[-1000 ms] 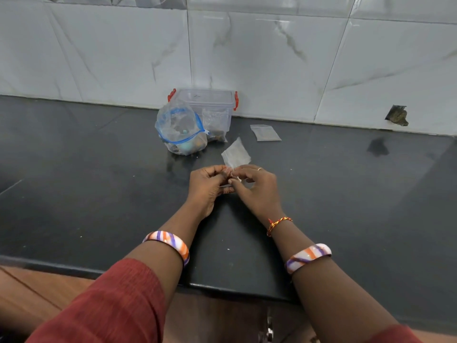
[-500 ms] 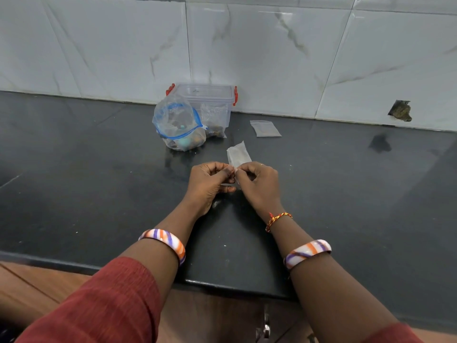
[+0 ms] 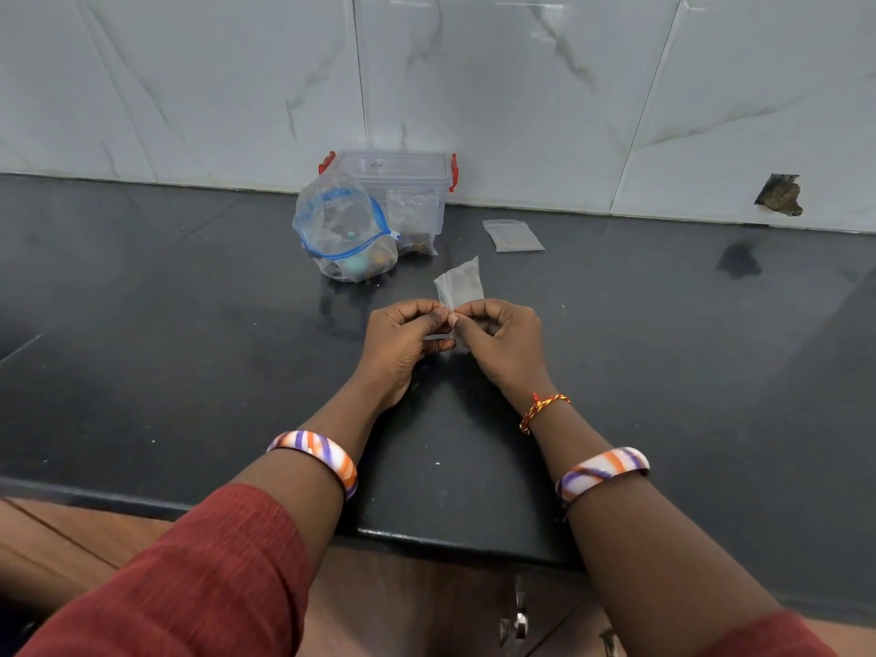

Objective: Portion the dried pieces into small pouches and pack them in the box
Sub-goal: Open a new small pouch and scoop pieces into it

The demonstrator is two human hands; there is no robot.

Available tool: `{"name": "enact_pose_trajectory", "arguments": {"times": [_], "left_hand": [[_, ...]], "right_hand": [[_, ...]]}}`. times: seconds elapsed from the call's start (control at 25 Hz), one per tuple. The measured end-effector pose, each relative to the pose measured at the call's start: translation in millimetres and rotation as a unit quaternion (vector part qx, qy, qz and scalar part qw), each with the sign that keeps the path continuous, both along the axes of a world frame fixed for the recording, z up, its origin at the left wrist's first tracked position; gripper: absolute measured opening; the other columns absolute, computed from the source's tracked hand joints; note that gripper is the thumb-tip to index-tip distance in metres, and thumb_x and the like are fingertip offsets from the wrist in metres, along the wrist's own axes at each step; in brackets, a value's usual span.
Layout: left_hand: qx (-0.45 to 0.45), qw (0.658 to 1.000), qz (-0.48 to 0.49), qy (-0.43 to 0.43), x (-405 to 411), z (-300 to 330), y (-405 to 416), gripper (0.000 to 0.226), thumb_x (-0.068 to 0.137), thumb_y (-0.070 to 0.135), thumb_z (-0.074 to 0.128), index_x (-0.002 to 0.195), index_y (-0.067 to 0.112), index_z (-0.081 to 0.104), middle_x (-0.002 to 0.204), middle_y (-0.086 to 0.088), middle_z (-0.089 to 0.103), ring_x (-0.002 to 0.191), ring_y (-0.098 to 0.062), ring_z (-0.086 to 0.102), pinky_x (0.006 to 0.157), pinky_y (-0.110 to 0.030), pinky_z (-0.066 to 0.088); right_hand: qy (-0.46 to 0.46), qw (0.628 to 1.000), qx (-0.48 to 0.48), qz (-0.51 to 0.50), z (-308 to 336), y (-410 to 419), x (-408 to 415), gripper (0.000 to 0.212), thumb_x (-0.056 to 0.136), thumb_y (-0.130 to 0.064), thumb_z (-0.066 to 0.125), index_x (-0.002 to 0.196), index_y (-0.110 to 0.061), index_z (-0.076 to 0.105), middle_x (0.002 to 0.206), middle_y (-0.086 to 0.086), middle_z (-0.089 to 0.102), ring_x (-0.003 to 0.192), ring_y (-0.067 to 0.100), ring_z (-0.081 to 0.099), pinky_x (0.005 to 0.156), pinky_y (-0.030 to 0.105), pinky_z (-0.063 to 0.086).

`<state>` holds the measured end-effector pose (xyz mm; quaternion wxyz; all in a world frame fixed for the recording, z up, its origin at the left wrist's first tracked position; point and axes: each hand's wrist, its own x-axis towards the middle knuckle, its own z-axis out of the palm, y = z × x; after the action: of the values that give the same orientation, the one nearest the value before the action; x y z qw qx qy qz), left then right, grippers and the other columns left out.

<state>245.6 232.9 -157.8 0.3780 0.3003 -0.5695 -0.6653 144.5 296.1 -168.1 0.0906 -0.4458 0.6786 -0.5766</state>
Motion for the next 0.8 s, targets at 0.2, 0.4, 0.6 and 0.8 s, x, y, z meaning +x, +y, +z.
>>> {"name": "enact_pose_trajectory", "arguments": {"times": [0.2,0.4,0.6,0.8], "left_hand": [[-0.012,1.0,0.024,-0.013,-1.2,-0.1,0.0,0.022,0.086,-0.005,0.055,0.068,0.002,0.066,0.07,-0.009,0.064,0.06,-0.012,0.062,0.06,-0.023,0.057],[-0.026,0.99,0.142,-0.005,-6.9,-3.5,1.0,0.028,0.086,-0.003,0.052,0.06,0.004,0.056,0.062,-0.007,0.049,0.054,-0.008,0.05,0.058,-0.023,0.057],[-0.131,0.982,0.114,-0.072,-8.2,-7.0,4.2,0.022,0.075,0.017,0.058,0.096,0.018,0.052,0.102,-0.003,0.053,0.097,-0.018,0.053,0.094,-0.039,0.048],[-0.47,0.866,0.068,-0.157,-10.2,-5.5,15.8,0.098,0.06,0.042,0.062,0.143,0.007,0.024,0.149,-0.011,0.027,0.139,-0.024,0.021,0.113,-0.033,0.015]], "right_hand": [[0.018,0.999,0.019,-0.023,0.8,-0.7,1.9,0.014,0.083,-0.005,0.06,0.079,-0.001,0.073,0.065,0.001,0.062,0.054,0.002,0.051,0.05,0.005,0.041],[-0.016,0.992,-0.015,-0.125,3.2,0.3,-0.6,0.013,0.084,-0.006,0.056,0.076,-0.001,0.066,0.062,-0.001,0.055,0.052,0.003,0.045,0.048,0.004,0.037],[-0.112,0.987,-0.041,-0.108,7.3,1.4,-3.6,0.022,0.084,-0.005,0.055,0.064,-0.014,0.058,0.058,-0.002,0.053,0.053,0.006,0.046,0.049,0.012,0.037],[-0.151,0.988,-0.037,-0.016,26.4,19.4,-1.5,0.028,0.082,-0.002,0.057,0.056,-0.012,0.059,0.051,-0.002,0.05,0.044,-0.002,0.042,0.047,0.015,0.036]]}}
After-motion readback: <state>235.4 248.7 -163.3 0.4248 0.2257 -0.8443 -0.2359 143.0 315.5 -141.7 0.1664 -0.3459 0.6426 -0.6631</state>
